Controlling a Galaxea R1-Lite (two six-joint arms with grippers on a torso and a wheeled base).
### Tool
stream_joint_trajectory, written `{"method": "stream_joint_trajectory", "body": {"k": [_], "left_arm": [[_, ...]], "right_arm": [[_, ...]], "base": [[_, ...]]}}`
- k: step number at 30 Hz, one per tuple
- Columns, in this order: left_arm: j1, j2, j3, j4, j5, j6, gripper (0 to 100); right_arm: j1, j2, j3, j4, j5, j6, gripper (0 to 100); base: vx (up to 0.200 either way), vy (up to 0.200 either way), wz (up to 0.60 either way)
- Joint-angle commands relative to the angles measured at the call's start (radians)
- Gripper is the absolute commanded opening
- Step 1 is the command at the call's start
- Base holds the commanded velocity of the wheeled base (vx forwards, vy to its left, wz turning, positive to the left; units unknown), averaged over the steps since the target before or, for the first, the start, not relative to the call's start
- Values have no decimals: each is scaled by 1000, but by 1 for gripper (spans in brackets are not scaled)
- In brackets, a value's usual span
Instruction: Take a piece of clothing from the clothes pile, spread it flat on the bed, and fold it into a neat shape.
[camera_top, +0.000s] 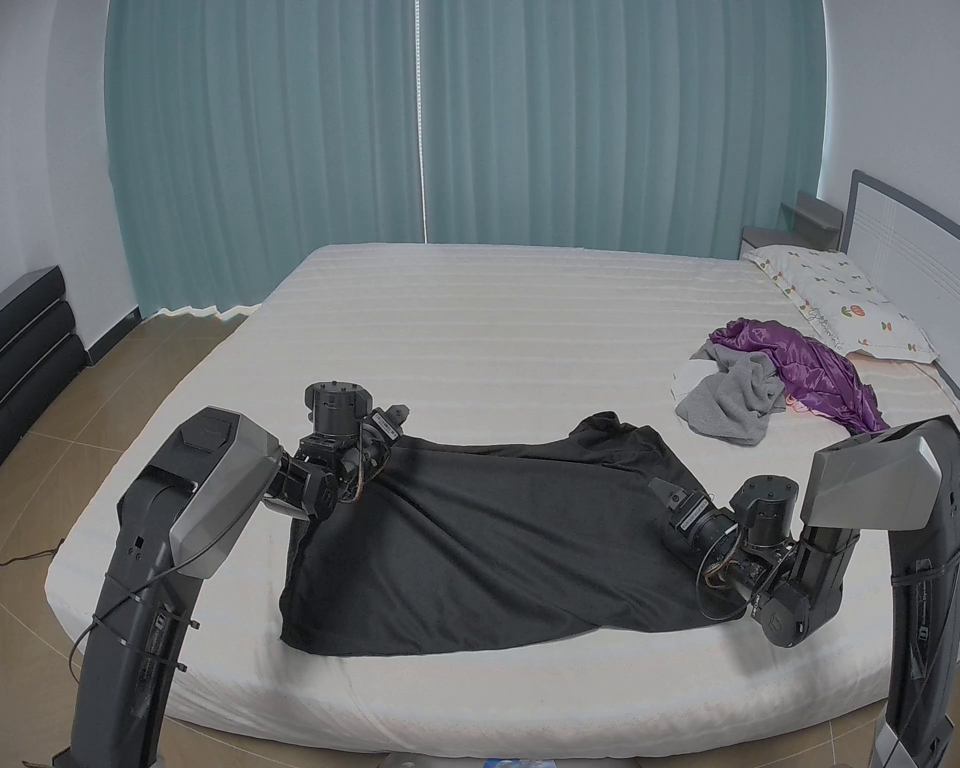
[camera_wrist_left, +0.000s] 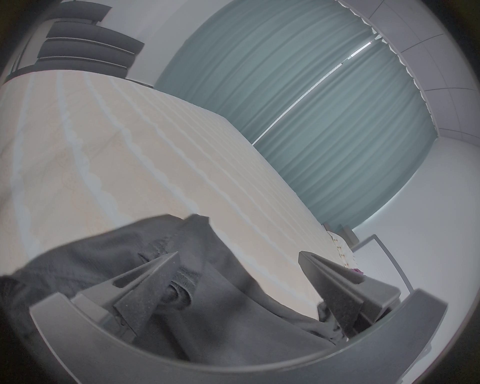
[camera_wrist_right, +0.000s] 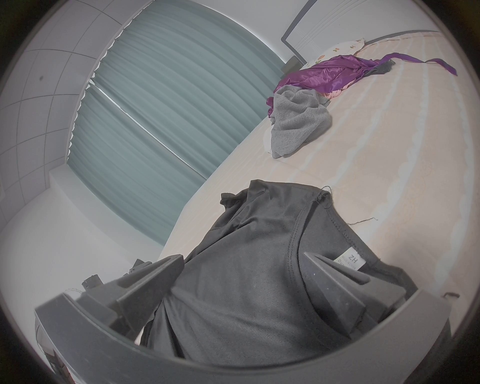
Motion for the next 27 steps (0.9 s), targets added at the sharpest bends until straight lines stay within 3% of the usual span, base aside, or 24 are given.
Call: {"method": "stream_joint_trajectory", "body": {"k": [1,7,17,27], "left_arm": [[7,49,-27,-1,3,4,100],[41,67,-51,-4,8,7,100],[186,75,-125,-1,33,13,100],[211,23,-119,21,31,8,100]], "right_arm": [[2,9,-3,0,0,0,100],[2,9,-3,0,0,0,100],[2,9,-3,0,0,0,100],[1,17,-3,-2,0,0,100]], "base": [[0,0,0],[0,0,0],[0,0,0],[0,0,0]]}}
